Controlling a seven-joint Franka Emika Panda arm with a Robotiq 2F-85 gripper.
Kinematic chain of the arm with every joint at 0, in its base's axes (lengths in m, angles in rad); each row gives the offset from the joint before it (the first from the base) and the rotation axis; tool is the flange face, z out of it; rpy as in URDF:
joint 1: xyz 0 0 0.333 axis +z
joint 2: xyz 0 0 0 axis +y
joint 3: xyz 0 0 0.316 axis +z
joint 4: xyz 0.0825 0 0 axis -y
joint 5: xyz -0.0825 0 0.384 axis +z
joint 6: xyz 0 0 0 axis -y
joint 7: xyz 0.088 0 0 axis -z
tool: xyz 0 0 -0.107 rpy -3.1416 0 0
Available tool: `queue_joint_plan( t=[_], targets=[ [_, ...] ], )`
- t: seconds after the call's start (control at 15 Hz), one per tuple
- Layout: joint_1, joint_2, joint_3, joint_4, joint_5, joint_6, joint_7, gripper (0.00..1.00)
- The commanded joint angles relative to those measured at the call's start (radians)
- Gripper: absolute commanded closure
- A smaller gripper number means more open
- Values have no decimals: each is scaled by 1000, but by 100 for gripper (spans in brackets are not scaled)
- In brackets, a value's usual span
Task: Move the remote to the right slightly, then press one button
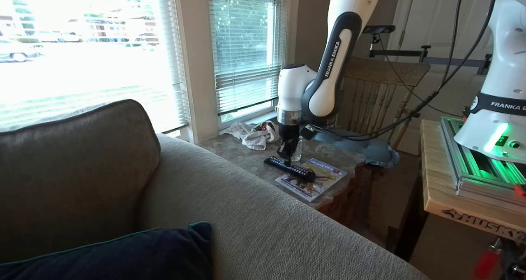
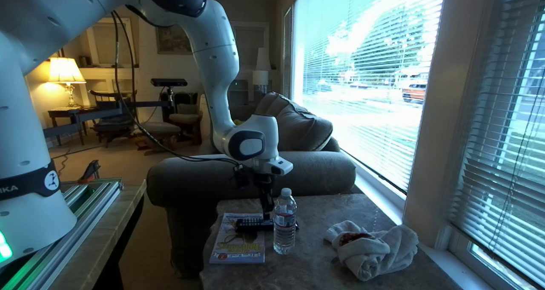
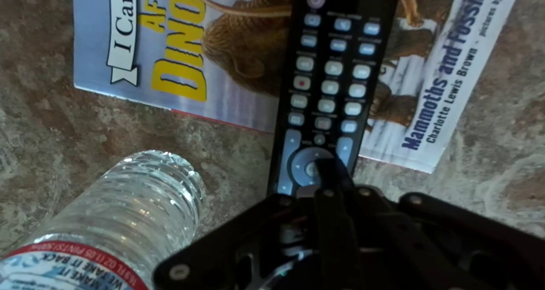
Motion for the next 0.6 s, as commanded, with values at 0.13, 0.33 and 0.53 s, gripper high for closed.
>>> queue_joint_plan(
  t=[0.13, 0.33, 0.53],
  targets=[
    [14, 47, -12, 63, 20, -62, 40, 100],
    [25, 70, -23, 100, 16, -96, 77, 100],
    [37, 90, -30, 129, 12, -117, 110, 100]
  ],
)
